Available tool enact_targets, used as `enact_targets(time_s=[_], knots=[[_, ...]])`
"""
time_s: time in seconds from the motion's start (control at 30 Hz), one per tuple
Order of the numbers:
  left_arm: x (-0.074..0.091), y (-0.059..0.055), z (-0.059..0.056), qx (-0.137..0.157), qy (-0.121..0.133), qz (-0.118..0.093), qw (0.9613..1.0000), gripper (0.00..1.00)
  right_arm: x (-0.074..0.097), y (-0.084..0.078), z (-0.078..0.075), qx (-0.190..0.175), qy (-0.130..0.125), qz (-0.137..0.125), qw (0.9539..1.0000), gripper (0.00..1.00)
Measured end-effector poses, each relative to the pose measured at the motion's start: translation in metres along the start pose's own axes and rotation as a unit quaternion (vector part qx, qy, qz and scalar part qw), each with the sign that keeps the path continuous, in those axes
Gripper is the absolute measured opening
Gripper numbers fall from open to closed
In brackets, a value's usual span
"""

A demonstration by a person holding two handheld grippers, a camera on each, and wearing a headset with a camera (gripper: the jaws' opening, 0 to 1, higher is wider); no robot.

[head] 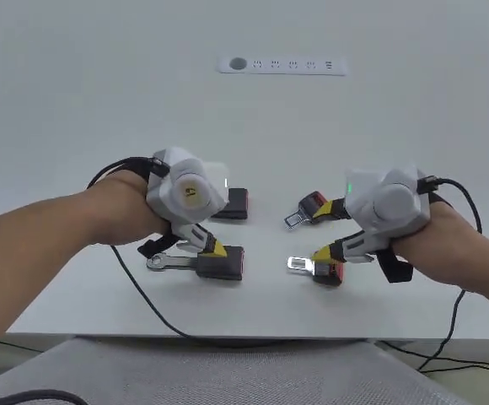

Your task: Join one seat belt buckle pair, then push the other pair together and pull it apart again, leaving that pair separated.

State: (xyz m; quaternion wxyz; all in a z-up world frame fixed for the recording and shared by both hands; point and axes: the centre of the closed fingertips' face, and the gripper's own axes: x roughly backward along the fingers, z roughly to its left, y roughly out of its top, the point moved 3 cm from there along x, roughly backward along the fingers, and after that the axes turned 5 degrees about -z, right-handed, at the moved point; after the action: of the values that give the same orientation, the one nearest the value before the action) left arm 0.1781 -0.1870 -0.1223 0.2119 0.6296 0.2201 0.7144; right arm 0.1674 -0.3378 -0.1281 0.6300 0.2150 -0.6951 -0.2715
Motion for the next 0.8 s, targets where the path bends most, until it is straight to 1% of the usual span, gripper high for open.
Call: enact_targets(time_s=[0.07,0.17,0.23,0.33,0.37,0.4,0.43,0.5,0.57,0.67,0.7,0.8], knots=[[-0.001,-0.003,0.007,0.008,0.004,-0.001,1.0000,0.51,-0.002,0.000,-0.010,0.006,-0.004,0.002,1.0000,0.36],[-0.003,-0.009,0.017,0.010,0.007,0.003,0.9999,0.51,-0.004,-0.003,-0.021,0.005,-0.010,0.007,0.9999,0.36],[-0.004,-0.011,0.023,0.015,0.010,0.005,0.9998,0.52,-0.007,-0.009,-0.030,0.015,-0.015,0.018,0.9996,0.36],[-0.006,-0.015,0.032,0.016,0.011,0.008,0.9998,0.52,-0.006,-0.013,-0.039,0.026,-0.016,0.030,0.9991,0.35],[-0.007,-0.017,0.036,0.017,0.011,0.009,0.9998,0.52,-0.006,-0.013,-0.041,0.031,-0.016,0.034,0.9988,0.35],[-0.008,-0.018,0.038,0.017,0.011,0.010,0.9998,0.52,-0.006,-0.014,-0.043,0.036,-0.015,0.038,0.9985,0.35],[-0.009,-0.020,0.042,0.016,0.010,0.012,0.9998,0.52,-0.006,-0.017,-0.051,0.045,-0.014,0.045,0.9979,0.36],[-0.011,-0.022,0.047,0.018,0.009,0.013,0.9997,0.52,-0.007,-0.020,-0.057,0.066,-0.004,0.056,0.9962,0.37],[-0.013,-0.025,0.050,0.015,0.008,0.016,0.9997,0.52,-0.006,-0.019,-0.058,0.086,0.002,0.064,0.9942,0.39],[-0.018,-0.029,0.049,0.010,-0.001,0.022,0.9997,0.51,-0.009,-0.021,-0.061,0.093,0.015,0.065,0.9934,0.38],[-0.019,-0.030,0.049,0.008,-0.002,0.024,0.9997,0.51,-0.010,-0.022,-0.059,0.094,0.017,0.067,0.9932,0.38],[-0.022,-0.033,0.049,0.009,-0.006,0.024,0.9996,0.51,-0.013,-0.025,-0.062,0.098,0.026,0.069,0.9924,0.39]])
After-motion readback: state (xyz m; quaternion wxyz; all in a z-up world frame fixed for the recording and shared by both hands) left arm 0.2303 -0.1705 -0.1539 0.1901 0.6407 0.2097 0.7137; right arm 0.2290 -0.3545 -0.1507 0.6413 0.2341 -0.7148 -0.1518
